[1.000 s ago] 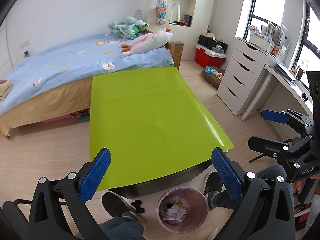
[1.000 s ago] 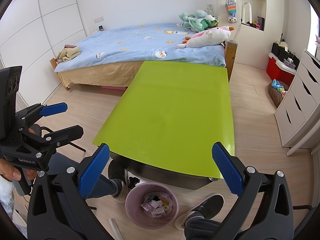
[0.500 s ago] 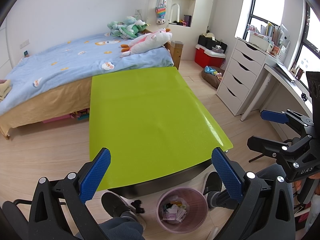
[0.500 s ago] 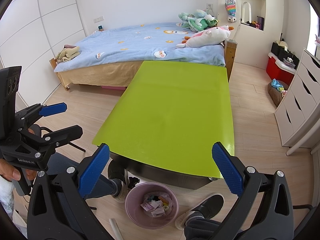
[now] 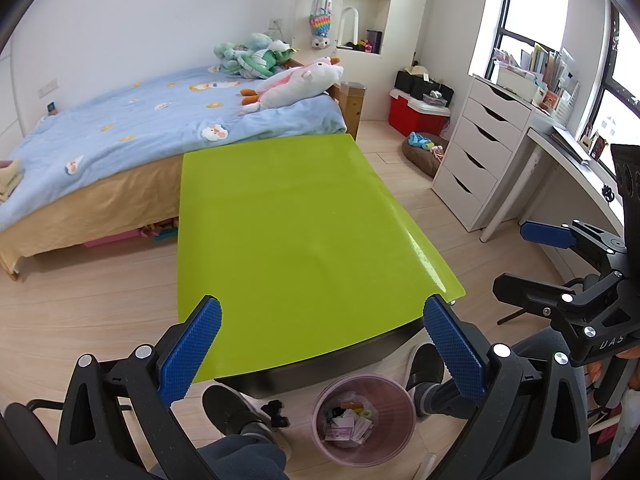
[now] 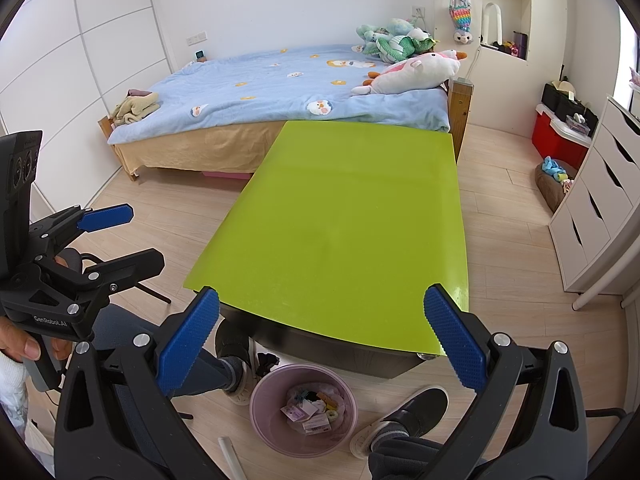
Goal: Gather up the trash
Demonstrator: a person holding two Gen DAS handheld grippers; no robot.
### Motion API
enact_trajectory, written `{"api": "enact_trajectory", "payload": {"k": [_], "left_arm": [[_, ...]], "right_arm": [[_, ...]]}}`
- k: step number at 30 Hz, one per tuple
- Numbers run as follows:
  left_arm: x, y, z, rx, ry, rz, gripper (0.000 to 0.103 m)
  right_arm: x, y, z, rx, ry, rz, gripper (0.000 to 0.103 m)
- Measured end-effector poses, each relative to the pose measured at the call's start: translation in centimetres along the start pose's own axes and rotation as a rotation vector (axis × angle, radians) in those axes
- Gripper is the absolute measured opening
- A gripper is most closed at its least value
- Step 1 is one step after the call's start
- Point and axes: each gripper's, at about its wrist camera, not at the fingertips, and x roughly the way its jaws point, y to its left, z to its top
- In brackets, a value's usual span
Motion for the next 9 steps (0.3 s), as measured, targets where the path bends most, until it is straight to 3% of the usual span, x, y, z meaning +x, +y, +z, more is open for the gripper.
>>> {"api": "enact_trajectory", "payload": {"k": [9], "left_arm": [[0.17, -0.21, -0.45, 0.01, 0.003, 0.022, 0.097]], "right_arm": [[-0.04, -0.07, 0.11, 0.0, 0.001, 0.0, 0.1]]}}
